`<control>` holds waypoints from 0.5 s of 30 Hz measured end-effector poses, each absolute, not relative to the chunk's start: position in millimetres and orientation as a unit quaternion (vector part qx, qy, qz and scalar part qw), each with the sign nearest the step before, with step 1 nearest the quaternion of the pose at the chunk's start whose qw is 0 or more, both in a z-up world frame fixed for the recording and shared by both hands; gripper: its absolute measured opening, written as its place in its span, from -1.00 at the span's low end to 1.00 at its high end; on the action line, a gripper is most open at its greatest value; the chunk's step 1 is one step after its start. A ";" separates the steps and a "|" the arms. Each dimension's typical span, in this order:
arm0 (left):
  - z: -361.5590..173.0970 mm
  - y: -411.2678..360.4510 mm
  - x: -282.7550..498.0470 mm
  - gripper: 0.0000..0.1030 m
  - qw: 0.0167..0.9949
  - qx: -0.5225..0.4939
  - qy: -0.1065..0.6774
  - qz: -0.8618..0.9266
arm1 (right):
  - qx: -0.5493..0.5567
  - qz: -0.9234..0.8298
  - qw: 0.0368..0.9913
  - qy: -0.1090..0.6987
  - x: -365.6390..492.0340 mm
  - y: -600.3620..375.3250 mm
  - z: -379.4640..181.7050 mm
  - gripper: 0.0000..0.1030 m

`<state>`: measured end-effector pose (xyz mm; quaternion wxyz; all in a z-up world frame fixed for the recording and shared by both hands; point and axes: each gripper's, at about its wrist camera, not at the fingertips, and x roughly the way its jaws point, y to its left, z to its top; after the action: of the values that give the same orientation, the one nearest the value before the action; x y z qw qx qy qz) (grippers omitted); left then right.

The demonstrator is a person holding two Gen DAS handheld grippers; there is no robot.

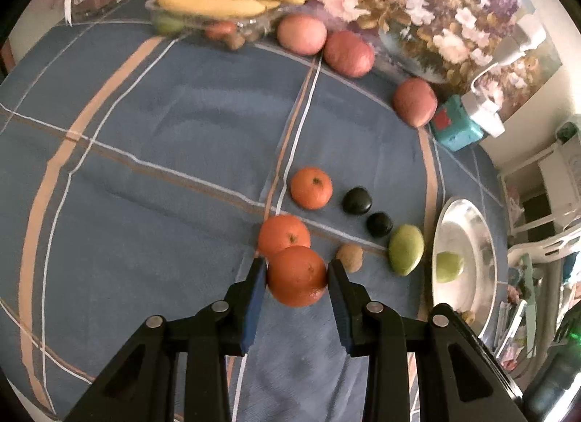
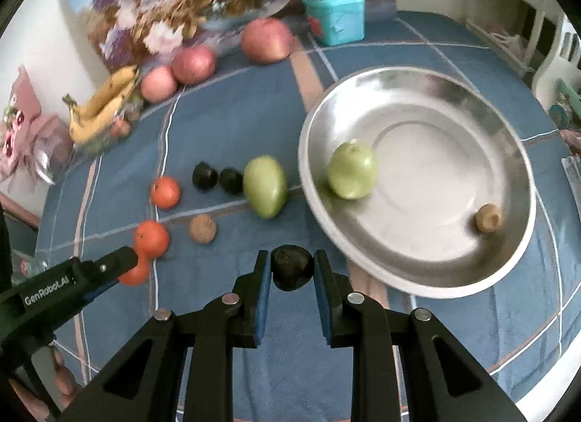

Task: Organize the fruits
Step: 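Carry both fruits over the steel plate and open both tools to release them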

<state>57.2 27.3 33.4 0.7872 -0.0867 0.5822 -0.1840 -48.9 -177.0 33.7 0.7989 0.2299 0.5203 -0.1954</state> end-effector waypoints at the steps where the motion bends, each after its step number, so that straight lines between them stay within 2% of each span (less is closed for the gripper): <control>1: 34.7 23.6 58.5 -0.28 0.789 -0.087 0.580 -0.183 | 0.230 -0.197 0.800 0.517 -47.3 -177.1 36.0 -0.53; 9: 41.8 10.7 69.4 -0.28 0.800 -0.090 0.567 -0.174 | 0.240 -0.192 0.819 0.485 -22.5 -182.9 67.3 -0.53; 15: 45.7 -3.2 80.0 -0.28 0.808 -0.083 0.558 -0.170 | 0.239 -0.200 0.823 0.476 -1.0 -201.3 69.7 -0.53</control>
<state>80.0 -3.2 45.7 0.8080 -0.0827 0.5581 -0.1700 -1.0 -201.3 69.7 0.8226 0.2392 0.4756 -0.1998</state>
